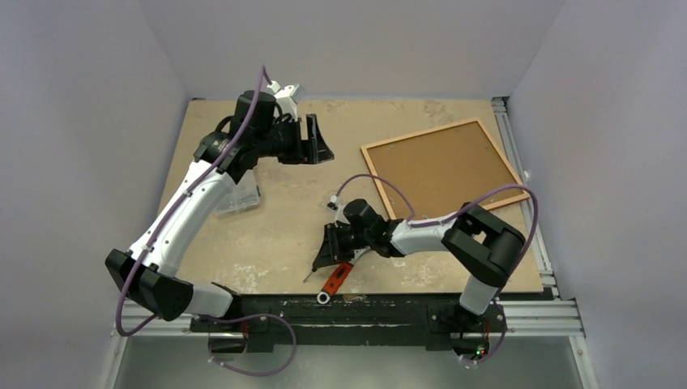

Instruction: Take the photo out of the frame

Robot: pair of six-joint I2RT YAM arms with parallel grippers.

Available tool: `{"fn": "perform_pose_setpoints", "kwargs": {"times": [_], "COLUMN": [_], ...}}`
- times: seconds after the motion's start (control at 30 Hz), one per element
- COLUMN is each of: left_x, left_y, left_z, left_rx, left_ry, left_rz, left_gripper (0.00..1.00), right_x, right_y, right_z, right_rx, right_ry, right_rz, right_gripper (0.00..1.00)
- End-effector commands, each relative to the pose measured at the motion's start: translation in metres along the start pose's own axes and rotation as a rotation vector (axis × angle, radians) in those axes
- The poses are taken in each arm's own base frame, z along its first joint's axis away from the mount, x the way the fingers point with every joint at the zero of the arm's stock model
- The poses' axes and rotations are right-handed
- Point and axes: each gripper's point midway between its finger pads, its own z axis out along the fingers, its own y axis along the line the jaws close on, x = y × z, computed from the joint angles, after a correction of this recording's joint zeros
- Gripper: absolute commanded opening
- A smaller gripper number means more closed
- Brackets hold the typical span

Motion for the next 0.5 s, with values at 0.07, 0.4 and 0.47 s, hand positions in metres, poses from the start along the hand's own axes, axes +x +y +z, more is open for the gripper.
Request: {"fn": "perform_pose_setpoints", "kwargs": {"times": [0.07, 0.4, 0.47], "left_x": [0.007, 0.008, 0.008], "left_y": [-0.009, -0.012, -0.013], "left_z": [0.0, 0.001, 0.0], "left_rx": [0.074, 0.111, 0.124], "left_ry": [0.014, 0.021, 0.022], "left_rz": [0.016, -0.016, -0.022], "left_gripper": [0.72, 0.71, 0.71], "right_x": [-0.029, -0.021, -0.021], "right_y": [0.025, -0.013, -0.019], "right_z": [0.02, 0.028, 0.029], "right_rx": [-0.106, -0.015, -0.006], "right_ry": [-0.075, -0.094, -0.102], "right_rz": [0.063, 0.232, 0.258], "right_gripper": [0.05, 0.28, 0.33]}}
